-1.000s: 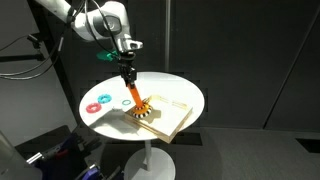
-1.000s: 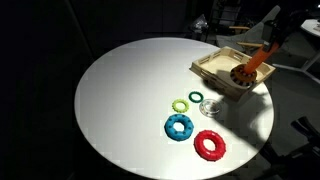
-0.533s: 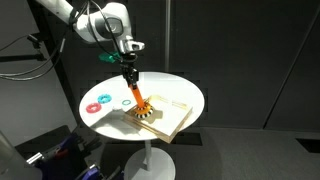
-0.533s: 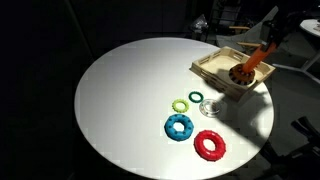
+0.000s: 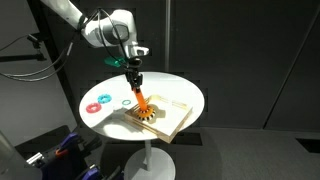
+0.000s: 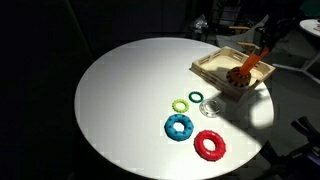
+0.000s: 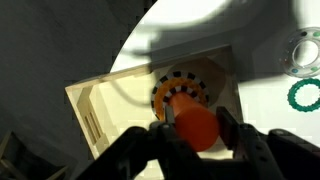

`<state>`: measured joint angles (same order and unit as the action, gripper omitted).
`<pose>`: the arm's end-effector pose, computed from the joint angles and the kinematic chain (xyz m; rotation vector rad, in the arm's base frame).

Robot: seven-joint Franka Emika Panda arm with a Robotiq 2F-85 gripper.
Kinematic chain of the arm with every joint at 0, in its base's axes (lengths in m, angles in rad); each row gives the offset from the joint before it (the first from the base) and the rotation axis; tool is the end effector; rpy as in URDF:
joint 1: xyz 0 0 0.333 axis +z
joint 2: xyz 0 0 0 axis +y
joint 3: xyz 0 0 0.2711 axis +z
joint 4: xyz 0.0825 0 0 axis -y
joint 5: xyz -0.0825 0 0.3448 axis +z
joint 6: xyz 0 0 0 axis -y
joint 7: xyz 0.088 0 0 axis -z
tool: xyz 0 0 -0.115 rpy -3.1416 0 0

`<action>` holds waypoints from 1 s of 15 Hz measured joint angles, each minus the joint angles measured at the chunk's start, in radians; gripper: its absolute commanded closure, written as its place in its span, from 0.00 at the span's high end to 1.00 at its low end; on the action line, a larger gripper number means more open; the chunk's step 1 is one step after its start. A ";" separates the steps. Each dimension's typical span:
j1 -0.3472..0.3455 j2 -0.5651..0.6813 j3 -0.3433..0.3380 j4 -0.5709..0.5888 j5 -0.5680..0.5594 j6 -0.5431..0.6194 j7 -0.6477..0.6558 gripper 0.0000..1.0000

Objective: Pick up the ring holder and put it in the tray, pick up the clear ring and put it on the ring holder

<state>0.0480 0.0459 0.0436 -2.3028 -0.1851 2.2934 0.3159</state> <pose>0.4787 0.0388 0.2975 2.9960 -0.1467 -0.0403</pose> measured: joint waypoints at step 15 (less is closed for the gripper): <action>0.002 0.073 -0.017 0.076 0.029 -0.022 0.000 1.00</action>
<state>0.0498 0.1186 0.0264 -2.2265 -0.1556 2.2713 0.3155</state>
